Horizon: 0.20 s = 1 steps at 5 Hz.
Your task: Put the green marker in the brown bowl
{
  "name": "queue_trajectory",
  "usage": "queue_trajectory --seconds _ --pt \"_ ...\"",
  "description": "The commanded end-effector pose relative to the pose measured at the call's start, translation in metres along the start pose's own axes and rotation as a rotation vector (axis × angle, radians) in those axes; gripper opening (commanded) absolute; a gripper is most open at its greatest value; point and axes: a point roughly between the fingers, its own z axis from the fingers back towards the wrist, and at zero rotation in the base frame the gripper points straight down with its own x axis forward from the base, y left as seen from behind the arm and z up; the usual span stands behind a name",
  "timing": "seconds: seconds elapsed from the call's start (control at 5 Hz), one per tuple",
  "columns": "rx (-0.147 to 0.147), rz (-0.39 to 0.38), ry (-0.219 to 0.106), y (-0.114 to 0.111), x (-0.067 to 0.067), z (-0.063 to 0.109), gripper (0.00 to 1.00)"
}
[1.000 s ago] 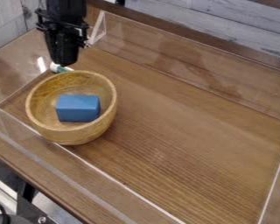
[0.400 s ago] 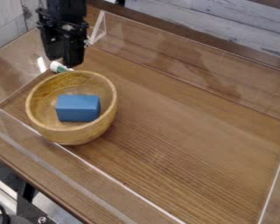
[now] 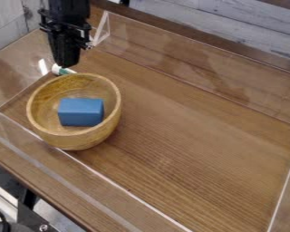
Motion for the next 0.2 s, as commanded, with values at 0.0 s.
queue_trajectory --seconds 0.0 --pt "0.039 0.011 -0.06 0.0057 0.0012 0.02 0.0"
